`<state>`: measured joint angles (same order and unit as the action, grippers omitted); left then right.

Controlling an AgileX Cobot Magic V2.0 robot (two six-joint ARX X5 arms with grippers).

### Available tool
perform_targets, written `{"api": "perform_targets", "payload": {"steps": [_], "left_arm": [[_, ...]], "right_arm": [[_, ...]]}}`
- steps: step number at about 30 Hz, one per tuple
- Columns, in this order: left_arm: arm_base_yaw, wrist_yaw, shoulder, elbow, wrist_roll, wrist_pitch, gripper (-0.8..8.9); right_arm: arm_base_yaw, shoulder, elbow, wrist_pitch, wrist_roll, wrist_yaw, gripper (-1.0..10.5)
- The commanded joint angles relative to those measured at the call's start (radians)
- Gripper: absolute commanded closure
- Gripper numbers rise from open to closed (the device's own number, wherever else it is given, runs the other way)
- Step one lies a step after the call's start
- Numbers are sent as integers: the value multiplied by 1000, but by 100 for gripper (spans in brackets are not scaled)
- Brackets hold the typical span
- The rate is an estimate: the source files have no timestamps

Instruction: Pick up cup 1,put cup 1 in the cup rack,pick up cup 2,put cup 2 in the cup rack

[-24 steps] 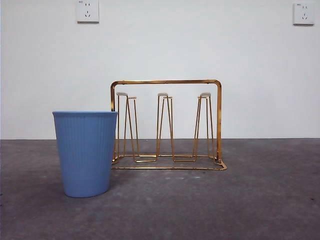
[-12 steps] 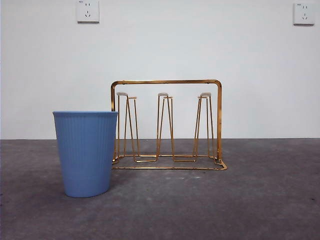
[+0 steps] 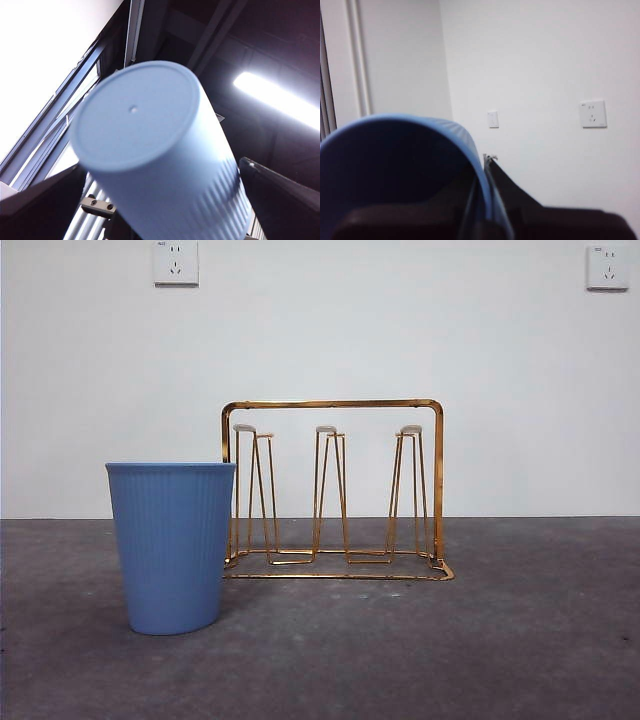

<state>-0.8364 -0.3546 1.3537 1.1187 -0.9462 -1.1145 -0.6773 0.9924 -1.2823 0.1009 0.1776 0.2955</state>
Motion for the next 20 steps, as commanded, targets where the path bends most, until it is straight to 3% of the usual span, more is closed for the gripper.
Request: {"api": "perform_targets", "payload": {"steps": [1,6,10,12,17,20], "left_arm": [[-2,-4,4,3,-3,-10,190],[-2,-4,4,3,-4,-18,205],[-2,4,4,3,-4,-17,450],[-2,8,4,3,-4,-17,504],[-2,8,4,3,-4,-18,529],[-2,14,4,3,-4,-21,719]], "right_arm": [[-11,6,8,20,12,-15,962],[-11,5,8,35,12,-23,962],[-11,5,8,30,12,-23,959],[-11,5,8,26,12,-23,958],[-11,7,8,24,13,-23,958],[-11,7,8,8,13,-23,958]]}}
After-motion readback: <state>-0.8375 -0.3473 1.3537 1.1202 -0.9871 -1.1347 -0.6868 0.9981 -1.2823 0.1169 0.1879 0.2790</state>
